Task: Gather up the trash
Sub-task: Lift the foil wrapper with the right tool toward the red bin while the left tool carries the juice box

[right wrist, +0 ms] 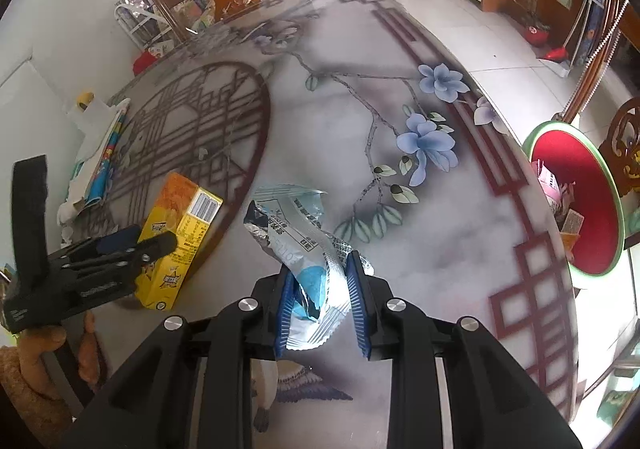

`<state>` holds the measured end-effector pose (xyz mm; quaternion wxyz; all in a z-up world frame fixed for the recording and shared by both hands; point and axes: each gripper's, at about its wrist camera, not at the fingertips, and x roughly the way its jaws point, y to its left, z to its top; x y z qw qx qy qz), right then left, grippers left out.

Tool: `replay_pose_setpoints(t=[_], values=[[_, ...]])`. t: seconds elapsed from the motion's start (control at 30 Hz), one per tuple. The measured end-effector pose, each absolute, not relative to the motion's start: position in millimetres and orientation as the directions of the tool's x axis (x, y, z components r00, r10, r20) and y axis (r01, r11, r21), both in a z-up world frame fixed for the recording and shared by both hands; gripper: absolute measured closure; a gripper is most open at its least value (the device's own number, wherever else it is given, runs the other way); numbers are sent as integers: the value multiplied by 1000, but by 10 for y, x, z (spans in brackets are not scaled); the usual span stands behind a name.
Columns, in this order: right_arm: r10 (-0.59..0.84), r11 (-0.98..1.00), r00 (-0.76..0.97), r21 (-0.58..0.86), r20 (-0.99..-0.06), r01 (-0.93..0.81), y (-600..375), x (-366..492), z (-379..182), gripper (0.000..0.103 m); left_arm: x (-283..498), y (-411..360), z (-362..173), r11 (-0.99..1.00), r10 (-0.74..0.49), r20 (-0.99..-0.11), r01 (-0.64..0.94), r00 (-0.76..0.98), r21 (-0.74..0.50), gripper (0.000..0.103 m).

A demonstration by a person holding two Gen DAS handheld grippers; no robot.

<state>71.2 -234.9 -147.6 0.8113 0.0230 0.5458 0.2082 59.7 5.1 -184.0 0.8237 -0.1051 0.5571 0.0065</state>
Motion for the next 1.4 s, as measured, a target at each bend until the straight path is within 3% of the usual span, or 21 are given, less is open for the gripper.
replay_pose_setpoints(t=[0.17, 0.27, 0.5, 1.03, 1.4], values=[[373, 903, 311, 266, -874, -336, -2292, 643, -1471, 78, 570, 31, -1921, 974, -119, -926, -139, 359, -179, 30], [382, 898, 303, 272, -873, -346, -2265, 630, -1478, 78, 539, 32, -1936, 972, -126, -927, -141, 352, -186, 42], [394, 892, 310, 279, -865, -357, -2250, 602, -1434, 78, 459, 53, -1813, 961, -140, -910, -169, 391, -220, 43], [410, 901, 401, 296, -819, -316, -2440, 697, -1094, 78, 485, -211, -904, 963, -152, -787, -91, 597, -255, 43], [410, 909, 450, 316, -793, -270, -2697, 742, -938, 77, 535, -445, -702, 966, -183, -758, -29, 626, -258, 43]])
